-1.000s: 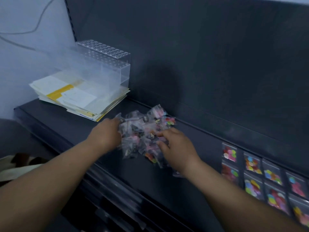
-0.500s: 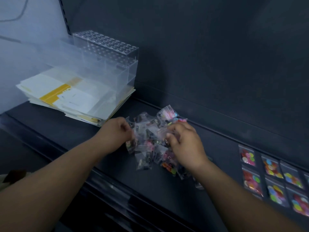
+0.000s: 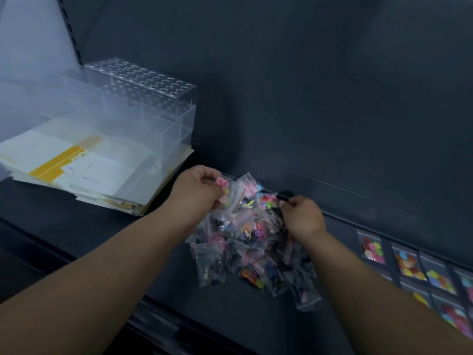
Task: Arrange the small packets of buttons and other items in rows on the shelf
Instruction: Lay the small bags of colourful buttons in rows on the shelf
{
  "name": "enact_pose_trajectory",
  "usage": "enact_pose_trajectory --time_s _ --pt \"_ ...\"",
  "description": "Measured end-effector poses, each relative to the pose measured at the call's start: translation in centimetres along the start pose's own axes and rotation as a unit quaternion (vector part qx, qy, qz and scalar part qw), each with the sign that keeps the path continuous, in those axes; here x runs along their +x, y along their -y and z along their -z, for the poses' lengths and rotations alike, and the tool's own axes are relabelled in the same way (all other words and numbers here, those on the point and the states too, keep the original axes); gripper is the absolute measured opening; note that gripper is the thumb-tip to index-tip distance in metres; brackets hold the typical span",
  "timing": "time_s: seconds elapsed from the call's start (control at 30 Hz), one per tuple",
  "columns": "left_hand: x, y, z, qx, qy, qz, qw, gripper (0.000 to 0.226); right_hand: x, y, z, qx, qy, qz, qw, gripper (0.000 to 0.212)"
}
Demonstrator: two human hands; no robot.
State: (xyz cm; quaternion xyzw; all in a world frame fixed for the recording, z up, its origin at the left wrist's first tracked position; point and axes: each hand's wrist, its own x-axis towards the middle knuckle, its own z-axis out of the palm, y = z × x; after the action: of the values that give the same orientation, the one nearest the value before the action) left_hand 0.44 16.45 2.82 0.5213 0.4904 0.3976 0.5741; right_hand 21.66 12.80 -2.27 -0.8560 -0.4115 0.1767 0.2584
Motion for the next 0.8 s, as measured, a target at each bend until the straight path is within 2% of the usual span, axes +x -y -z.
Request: enact_pose_trajectory --time_s 0.17,0.3,0.37,0.4,0.47,0.57,0.67,0.8 --pt "1.1 0.5 -1.4 0.013 0.010 0.013 1.000 0.023 2.1 1.2 -1.3 -0.094 0.026 -0.016 0.995 0.044" --pt "1.2 0.7 -1.8 0.018 0.021 0.022 0.999 0.022 1.7 2.4 -1.9 -0.090 0.037 -0.006 0.995 0.030" --pt "1.0 0.8 -1.9 0.018 0.023 0.025 0.999 0.021 1.4 2.2 -1.9 0.013 0.021 0.012 1.000 0.006" --pt "1.0 0.7 -1.9 0.014 0.022 0.029 0.999 0.021 1.1 2.1 -1.7 0.098 0.012 0.010 0.995 0.017" --pt "0.9 0.6 -2.0 0.003 0.025 0.039 0.999 0.022 0.3 2.1 -1.0 0.264 0.004 -0.006 0.964 0.031" --pt "0.6 0.1 -2.2 0.013 0.046 0.049 0.998 0.029 -1.1 2.4 0.8 0.421 0.016 -0.030 0.906 0.027" --pt "0.4 -0.5 -3.1 0.044 0.070 0.065 0.994 0.027 -2.3 2.1 2.5 0.469 0.063 -0.043 0.880 0.032" --pt "-0.5 -1.2 -5.2 0.044 0.113 0.117 0.986 0.010 -4.6 1.2 4.5 0.503 0.114 -0.041 0.856 0.030"
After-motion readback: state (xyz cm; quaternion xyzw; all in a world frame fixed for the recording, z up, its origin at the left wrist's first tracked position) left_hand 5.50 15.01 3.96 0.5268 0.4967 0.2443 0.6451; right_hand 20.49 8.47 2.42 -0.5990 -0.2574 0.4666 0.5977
